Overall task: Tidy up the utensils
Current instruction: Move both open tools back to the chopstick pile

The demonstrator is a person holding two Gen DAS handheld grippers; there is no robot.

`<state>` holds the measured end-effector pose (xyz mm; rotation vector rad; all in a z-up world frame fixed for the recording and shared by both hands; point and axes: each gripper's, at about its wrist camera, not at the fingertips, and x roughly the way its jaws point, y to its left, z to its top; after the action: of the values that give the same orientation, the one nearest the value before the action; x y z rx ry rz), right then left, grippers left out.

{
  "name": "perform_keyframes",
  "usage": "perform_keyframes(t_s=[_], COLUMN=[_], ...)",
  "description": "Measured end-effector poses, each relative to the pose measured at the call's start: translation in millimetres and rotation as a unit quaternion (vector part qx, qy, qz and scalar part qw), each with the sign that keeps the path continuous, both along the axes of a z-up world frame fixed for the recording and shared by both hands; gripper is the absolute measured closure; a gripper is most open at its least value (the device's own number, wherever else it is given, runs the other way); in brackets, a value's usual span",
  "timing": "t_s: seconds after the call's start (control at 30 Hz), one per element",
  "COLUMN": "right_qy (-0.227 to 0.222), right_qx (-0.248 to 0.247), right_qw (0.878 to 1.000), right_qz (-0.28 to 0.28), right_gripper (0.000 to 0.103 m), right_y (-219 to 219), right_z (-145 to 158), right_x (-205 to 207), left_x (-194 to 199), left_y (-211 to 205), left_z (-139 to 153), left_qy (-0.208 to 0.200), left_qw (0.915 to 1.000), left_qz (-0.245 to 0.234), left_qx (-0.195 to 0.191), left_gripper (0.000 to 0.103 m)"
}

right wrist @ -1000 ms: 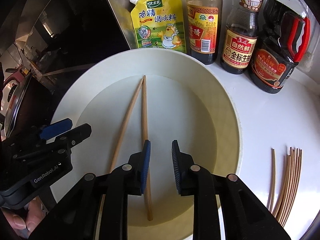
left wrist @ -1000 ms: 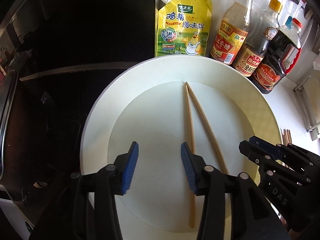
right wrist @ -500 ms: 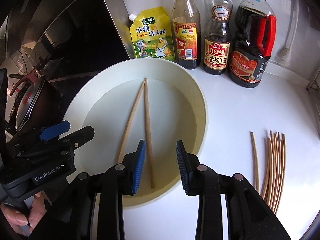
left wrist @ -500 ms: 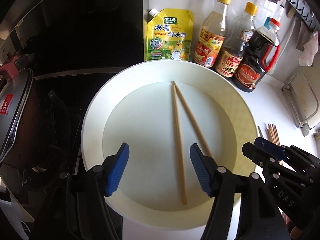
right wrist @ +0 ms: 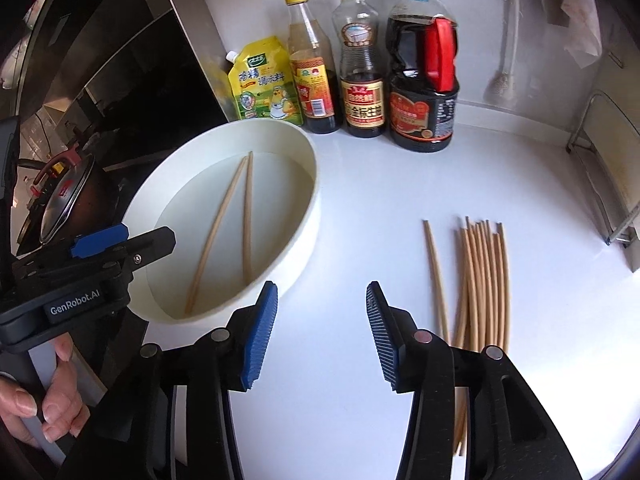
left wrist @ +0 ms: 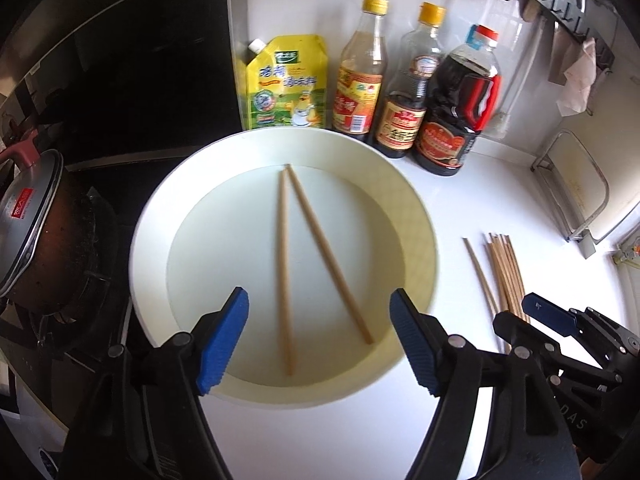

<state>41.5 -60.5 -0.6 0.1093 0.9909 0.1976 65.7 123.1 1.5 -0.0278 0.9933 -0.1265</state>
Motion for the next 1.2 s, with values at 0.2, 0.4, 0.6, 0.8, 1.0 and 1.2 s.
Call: perform_keyframes(t_s=[0.2, 0.4, 0.6, 0.8, 1.0, 1.2], right_qy=[0.005, 0.021, 0.026, 0.027, 0.026, 0.028], right_qx=[-0.007, -0.015, -0.017, -0.015, -0.017, -0.012], right_qw=[0.999, 0.996, 0.992, 0.991, 0.992, 0.993], right_qz=[-0.04, -0.086, -0.119, -0.127, -0.121, -0.118], right_gripper=[0.055, 0.054, 0.053, 0.053, 0.051, 0.051], right_y=[-50.9, -102.7, -139.7, -159.6, -167.4, -174.0], right_z=[-3.9, -15.8, -26.2, -36.2, -45.8, -58.7], right_x=[-28.9, -52.8, -68.9, -73.4, -69.5, -63.2], left_x=[-15.9, -30.2, -39.9, -44.3, -45.0, -42.7], left_y=[-45.0, -90.6, -124.3, -147.7, -160.7, -165.6], left_z=[-1.3, -9.8, -24.3, -35.3, -44.3, -54.5], left_qy=[0.002, 0.014, 0.032, 0.043, 0.046, 0.052], left_qw=[0.9994, 0.9975, 0.9956, 0.9944, 0.9948, 0.9954], left_qz=[-0.034, -0.067, -0.087, -0.097, -0.091, -0.08], left_qx=[-0.009, -0.013, -0.012, -0.004, 0.001, 0.008], left_gripper=[0.029, 0.028, 0.028, 0.027, 0.027, 0.027])
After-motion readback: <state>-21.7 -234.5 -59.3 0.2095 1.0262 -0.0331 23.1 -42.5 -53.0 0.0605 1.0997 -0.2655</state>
